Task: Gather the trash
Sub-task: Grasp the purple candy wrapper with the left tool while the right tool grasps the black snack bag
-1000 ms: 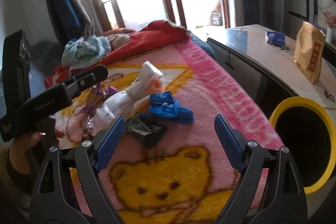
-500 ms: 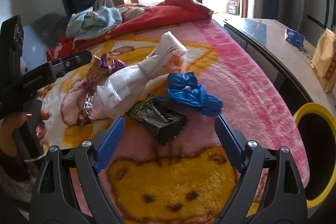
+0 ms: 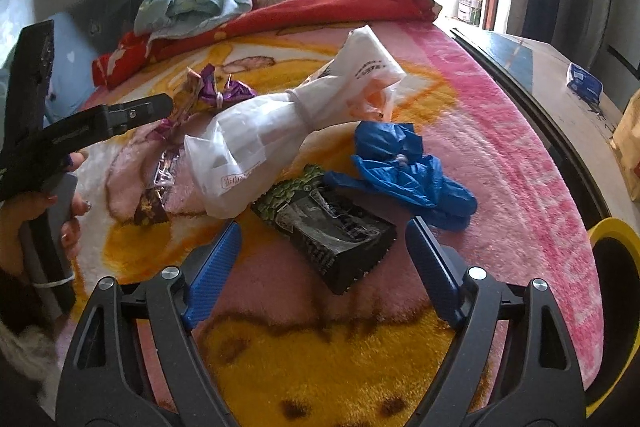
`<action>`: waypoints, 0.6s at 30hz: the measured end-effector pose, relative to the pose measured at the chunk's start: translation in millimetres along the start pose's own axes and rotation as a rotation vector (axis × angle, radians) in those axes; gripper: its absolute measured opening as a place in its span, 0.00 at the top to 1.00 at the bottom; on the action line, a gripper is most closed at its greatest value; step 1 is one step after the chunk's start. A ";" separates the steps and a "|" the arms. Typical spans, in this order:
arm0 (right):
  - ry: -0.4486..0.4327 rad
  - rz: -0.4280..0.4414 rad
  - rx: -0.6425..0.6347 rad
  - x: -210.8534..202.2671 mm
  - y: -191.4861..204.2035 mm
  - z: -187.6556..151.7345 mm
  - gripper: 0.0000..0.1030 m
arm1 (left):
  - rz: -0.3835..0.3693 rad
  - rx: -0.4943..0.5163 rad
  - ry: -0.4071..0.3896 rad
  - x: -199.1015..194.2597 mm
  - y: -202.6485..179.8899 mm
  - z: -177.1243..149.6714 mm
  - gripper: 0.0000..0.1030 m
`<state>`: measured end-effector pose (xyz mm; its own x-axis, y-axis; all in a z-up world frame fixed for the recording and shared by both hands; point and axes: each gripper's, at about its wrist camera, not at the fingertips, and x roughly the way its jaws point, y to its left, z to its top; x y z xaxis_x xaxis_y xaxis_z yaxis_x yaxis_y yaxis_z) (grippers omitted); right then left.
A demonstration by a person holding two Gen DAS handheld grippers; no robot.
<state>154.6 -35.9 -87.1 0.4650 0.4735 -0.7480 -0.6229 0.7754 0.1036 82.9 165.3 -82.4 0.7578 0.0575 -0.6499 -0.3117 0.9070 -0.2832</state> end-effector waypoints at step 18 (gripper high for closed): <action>0.039 -0.004 0.041 15.0 -3.7 -3.4 0.37 | -0.003 -0.055 0.082 17.8 11.9 -6.7 0.71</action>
<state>161.8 -33.1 -101.0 0.4421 0.4543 -0.7734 -0.5945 0.7940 0.1266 88.9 174.4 -102.0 0.7104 0.0184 -0.7036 -0.3423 0.8825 -0.3225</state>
